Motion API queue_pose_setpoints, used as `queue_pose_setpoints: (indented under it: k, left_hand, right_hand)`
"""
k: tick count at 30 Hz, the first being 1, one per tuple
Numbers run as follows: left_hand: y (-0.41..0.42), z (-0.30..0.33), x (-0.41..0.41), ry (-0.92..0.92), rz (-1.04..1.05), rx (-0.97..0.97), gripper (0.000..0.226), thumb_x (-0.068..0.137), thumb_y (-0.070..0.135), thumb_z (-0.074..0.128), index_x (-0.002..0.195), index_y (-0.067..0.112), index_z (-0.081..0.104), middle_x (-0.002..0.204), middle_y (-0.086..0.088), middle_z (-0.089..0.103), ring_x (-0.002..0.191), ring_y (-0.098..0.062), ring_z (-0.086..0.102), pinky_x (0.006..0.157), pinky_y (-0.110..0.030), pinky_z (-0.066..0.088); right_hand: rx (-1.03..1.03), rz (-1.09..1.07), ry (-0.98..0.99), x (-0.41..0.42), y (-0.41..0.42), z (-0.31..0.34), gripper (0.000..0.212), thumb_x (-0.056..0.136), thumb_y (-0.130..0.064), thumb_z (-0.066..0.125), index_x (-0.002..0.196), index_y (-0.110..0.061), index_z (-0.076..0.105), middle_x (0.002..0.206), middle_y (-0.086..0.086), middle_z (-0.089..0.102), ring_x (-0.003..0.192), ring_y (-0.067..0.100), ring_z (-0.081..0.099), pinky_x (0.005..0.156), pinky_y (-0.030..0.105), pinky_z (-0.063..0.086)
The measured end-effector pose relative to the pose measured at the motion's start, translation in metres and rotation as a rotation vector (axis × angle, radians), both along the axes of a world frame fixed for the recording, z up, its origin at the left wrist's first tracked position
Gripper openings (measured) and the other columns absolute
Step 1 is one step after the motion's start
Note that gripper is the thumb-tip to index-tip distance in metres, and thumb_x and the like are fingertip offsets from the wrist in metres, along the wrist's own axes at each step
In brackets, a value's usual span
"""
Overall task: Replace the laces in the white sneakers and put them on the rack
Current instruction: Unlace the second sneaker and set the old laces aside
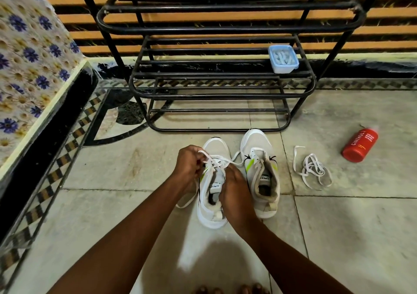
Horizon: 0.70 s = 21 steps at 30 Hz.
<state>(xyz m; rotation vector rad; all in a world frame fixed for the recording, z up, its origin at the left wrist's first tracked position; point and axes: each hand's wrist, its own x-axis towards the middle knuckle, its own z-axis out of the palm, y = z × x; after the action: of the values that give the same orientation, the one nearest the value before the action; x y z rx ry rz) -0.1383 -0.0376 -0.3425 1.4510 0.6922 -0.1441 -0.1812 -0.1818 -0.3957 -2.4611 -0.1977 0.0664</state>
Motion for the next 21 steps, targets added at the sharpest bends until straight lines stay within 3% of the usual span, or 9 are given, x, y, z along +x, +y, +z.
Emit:
queue_pose_setpoints:
  k: [3, 4, 6, 8, 13, 16, 17, 19, 21]
  left_hand:
    - [0.013, -0.002, 0.001, -0.073, -0.297, 0.248, 0.012, 0.084, 0.011, 0.069, 0.073, 0.01, 0.074, 0.075, -0.008, 0.074, 0.067, -0.022, 0.067, 0.064, -0.028, 0.049]
    - [0.017, -0.002, 0.001, -0.089, -0.384, 0.301, 0.014, 0.086, 0.016, 0.073, 0.073, 0.012, 0.075, 0.079, -0.007, 0.076, 0.071, -0.017, 0.069, 0.069, -0.028, 0.05]
    - [0.015, 0.002, 0.002, -0.109, -0.425, 0.318, 0.028, 0.1, 0.019, 0.066, 0.074, 0.011, 0.069, 0.065, 0.003, 0.072, 0.061, -0.002, 0.062, 0.065, -0.021, 0.046]
    - [0.006, 0.012, 0.001, -0.1, -0.336, 0.198, 0.033, 0.108, 0.018, 0.053, 0.077, 0.009, 0.061, 0.052, 0.009, 0.061, 0.048, 0.0, 0.052, 0.051, -0.015, 0.039]
    - [0.007, 0.016, 0.002, -0.085, 0.044, -0.359, 0.033, 0.11, 0.02, 0.042, 0.077, 0.016, 0.049, 0.068, -0.001, 0.044, 0.048, -0.011, 0.035, 0.041, -0.02, 0.022]
    - [0.004, 0.027, -0.004, -0.114, -0.083, -0.048, 0.015, 0.101, 0.011, 0.065, 0.088, 0.013, 0.058, 0.061, 0.007, 0.058, 0.041, -0.003, 0.046, 0.038, -0.018, 0.032]
    - [0.004, 0.029, -0.005, -0.141, -0.109, 0.05, 0.008, 0.095, 0.005, 0.071, 0.094, 0.008, 0.064, 0.061, 0.005, 0.063, 0.042, 0.0, 0.052, 0.041, -0.015, 0.038]
    - [0.009, 0.024, -0.002, -0.196, -0.107, 0.202, 0.015, 0.088, 0.003, 0.079, 0.103, 0.004, 0.074, 0.069, -0.001, 0.068, 0.054, 0.0, 0.062, 0.056, -0.014, 0.047]
    - [0.012, 0.018, 0.0, -0.227, -0.161, 0.46, 0.013, 0.084, 0.012, 0.085, 0.096, 0.016, 0.081, 0.069, 0.007, 0.065, 0.062, 0.001, 0.061, 0.066, -0.018, 0.048]
  right_hand:
    - [-0.007, 0.005, 0.008, 0.006, -0.002, 0.004, 0.067, 0.078, 0.011, 0.061, 0.143, 0.008, 0.046, 0.148, 0.025, 0.047, 0.141, 0.037, 0.043, 0.119, 0.032, 0.027]
    - [-0.007, -0.003, 0.002, 0.008, -0.003, 0.003, 0.066, 0.078, 0.011, 0.062, 0.142, 0.008, 0.047, 0.147, 0.026, 0.048, 0.14, 0.038, 0.043, 0.118, 0.034, 0.03]
    - [-0.019, -0.034, -0.005, 0.011, -0.002, 0.001, 0.06, 0.08, 0.011, 0.058, 0.14, 0.007, 0.05, 0.144, 0.025, 0.05, 0.138, 0.038, 0.045, 0.116, 0.037, 0.036]
    - [-0.018, -0.049, -0.004, 0.011, 0.0, 0.003, 0.057, 0.08, 0.01, 0.056, 0.137, 0.006, 0.051, 0.141, 0.024, 0.053, 0.135, 0.039, 0.048, 0.112, 0.038, 0.04]
    - [-0.017, -0.058, 0.022, 0.011, -0.002, 0.008, 0.056, 0.08, 0.007, 0.058, 0.135, 0.004, 0.051, 0.138, 0.022, 0.051, 0.125, 0.038, 0.055, 0.103, 0.037, 0.045]
    - [-0.019, -0.034, 0.029, 0.012, -0.002, 0.008, 0.055, 0.075, 0.009, 0.062, 0.13, 0.006, 0.053, 0.133, 0.024, 0.052, 0.124, 0.039, 0.053, 0.103, 0.037, 0.043]
    - [-0.016, -0.024, 0.03, 0.012, -0.003, 0.008, 0.057, 0.074, 0.009, 0.064, 0.13, 0.006, 0.053, 0.133, 0.024, 0.052, 0.125, 0.039, 0.053, 0.105, 0.037, 0.042]
    - [-0.013, -0.012, 0.019, 0.013, -0.004, 0.007, 0.058, 0.074, 0.008, 0.064, 0.131, 0.006, 0.053, 0.134, 0.024, 0.052, 0.126, 0.039, 0.052, 0.107, 0.037, 0.042]
    - [-0.014, -0.011, 0.009, 0.013, -0.004, 0.006, 0.056, 0.076, 0.007, 0.062, 0.131, 0.006, 0.053, 0.134, 0.024, 0.053, 0.125, 0.039, 0.053, 0.107, 0.038, 0.043]
